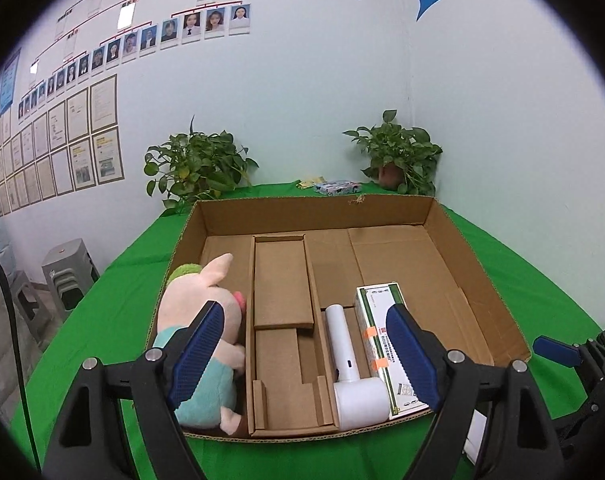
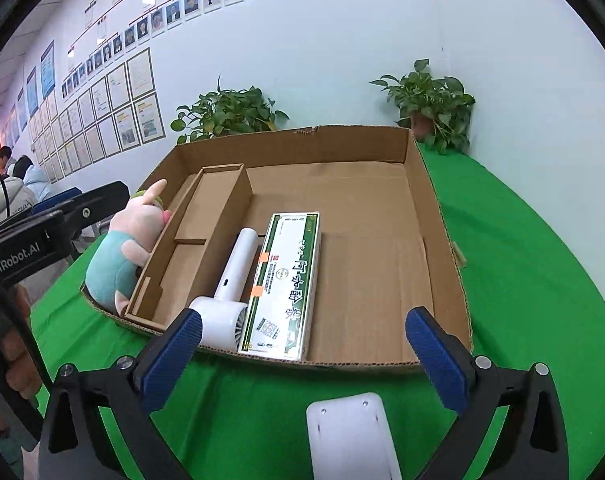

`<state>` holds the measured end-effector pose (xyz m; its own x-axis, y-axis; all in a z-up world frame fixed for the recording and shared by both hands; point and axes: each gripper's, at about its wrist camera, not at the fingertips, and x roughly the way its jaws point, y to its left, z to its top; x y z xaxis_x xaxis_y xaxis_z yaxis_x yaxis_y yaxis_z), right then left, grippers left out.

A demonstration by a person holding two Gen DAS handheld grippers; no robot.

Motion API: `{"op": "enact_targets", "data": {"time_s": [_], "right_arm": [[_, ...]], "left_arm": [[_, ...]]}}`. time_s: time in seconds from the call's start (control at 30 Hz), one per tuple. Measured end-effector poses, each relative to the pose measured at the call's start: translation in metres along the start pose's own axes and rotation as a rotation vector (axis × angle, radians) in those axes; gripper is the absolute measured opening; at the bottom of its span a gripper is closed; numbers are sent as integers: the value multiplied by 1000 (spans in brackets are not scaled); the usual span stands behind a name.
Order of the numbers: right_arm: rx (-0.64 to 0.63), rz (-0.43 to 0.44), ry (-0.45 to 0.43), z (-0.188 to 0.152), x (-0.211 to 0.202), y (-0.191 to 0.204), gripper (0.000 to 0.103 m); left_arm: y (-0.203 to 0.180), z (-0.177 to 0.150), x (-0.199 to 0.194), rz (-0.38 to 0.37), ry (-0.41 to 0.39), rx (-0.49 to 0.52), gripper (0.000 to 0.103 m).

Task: Organize objects
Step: 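Withdraw the right gripper and move toward the white rectangular device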

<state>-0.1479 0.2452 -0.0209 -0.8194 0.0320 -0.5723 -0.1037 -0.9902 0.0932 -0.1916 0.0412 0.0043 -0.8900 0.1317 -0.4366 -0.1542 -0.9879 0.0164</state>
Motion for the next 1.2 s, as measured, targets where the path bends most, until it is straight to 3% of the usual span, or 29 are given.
{"op": "enact_targets", "data": {"time_s": [0.23,0.63,1.2], "right_arm": [[-18,-16,-15,-6,6,3,102],[-39,0,-54,-26,-23,-1,103],[-54,-18,-29,-31,-12,9,102]], "left_arm": [[-3,-6,-5,27,8,3,83],[-12,-22,-28,55,4,-7,83],[6,-26,-11,13,28,0,83]]}}
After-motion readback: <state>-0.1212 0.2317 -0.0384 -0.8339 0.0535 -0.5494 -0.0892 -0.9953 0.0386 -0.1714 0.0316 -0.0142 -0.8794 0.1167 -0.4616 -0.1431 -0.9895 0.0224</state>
